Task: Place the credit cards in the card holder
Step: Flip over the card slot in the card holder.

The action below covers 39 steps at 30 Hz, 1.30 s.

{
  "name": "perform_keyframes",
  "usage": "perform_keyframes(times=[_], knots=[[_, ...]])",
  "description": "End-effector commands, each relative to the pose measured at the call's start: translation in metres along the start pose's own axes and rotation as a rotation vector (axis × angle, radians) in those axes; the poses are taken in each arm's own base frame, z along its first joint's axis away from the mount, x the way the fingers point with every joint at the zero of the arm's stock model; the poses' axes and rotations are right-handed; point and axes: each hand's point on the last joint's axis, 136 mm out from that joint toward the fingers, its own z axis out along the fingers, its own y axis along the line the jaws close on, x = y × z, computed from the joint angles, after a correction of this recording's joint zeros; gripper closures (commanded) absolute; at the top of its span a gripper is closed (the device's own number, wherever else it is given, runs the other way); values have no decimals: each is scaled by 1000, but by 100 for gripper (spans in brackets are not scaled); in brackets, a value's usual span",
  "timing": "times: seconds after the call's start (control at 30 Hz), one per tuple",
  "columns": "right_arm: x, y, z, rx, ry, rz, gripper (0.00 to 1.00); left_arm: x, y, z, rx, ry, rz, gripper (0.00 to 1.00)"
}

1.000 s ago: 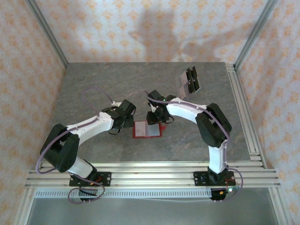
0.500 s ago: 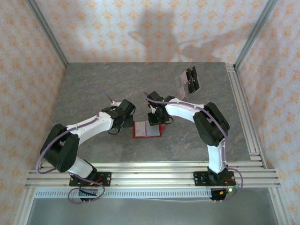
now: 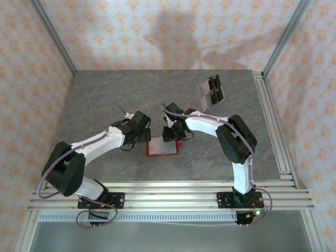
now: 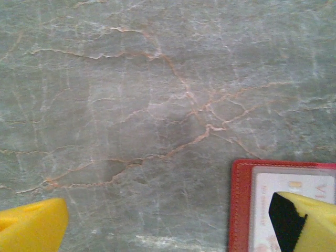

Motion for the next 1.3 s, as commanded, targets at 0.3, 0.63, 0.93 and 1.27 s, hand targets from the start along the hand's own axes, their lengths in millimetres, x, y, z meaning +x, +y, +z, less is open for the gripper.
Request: perform_keyframes(times=[0.3,0.63,0.93,1.27], knots=[[1,16,-6,-91,-23,53,65,14,-17,-13,180,5,21,0],[-4,34,-20,-178,-59,87,64,16,-17,-13,192,2,33,0],[-10,45,-33,-220,-95,99,64,20,-18,-10,193,14,36,0],[-8,10,-24,22,-65,-17,56,28,7,0,53,26,3,0]])
